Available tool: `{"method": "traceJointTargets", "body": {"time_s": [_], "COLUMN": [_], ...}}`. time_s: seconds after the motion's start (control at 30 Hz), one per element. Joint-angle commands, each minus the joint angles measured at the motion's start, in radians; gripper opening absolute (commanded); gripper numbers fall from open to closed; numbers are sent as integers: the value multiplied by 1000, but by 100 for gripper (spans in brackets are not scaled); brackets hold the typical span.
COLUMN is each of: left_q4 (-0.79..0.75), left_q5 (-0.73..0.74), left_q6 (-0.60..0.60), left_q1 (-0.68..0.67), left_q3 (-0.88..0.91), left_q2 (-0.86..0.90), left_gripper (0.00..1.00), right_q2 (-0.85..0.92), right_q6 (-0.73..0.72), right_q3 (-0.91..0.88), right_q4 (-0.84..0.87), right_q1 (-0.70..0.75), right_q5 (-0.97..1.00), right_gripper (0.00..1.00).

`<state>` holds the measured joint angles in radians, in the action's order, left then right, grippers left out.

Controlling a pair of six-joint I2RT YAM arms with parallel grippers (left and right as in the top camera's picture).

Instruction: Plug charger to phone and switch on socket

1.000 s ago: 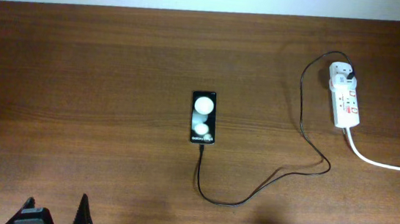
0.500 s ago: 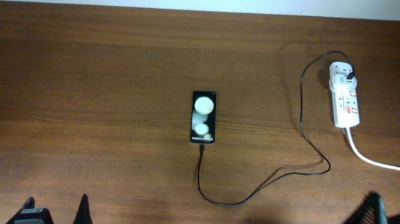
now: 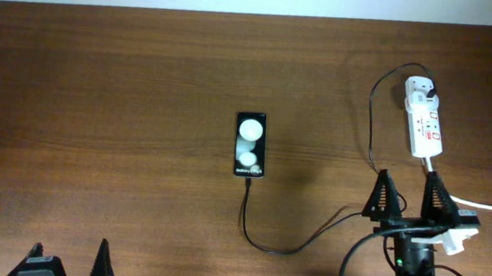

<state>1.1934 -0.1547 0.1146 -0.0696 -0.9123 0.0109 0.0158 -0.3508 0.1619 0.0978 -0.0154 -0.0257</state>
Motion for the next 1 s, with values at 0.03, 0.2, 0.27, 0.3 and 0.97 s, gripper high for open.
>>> {"method": "traceJointTargets", "body": {"time_s": [0.03, 0.2, 0.27, 0.3, 0.97], "left_q4": [1, 1, 1, 1, -125], "left_q5": [-7, -7, -7, -7, 5], "left_q6": [-11, -11, -11, -11, -11], "left_q1": [2, 2, 2, 2, 2], "left_q3": [2, 2, 2, 2, 68], "left_q2": [-4, -4, -4, -4, -4], "left_gripper": [99, 99, 99, 99, 99], "right_q2": [-10, -10, -10, -10, -7], "right_q6": [7, 7, 7, 7, 6], "right_q3": [-75, -155, -156, -156, -156], "right_q4": [67, 66, 19, -8, -178], "right_q1": [4, 4, 4, 4, 4], "right_q5": [5, 6, 28, 40, 57], "right_gripper": [99, 98, 99, 99, 99]}}
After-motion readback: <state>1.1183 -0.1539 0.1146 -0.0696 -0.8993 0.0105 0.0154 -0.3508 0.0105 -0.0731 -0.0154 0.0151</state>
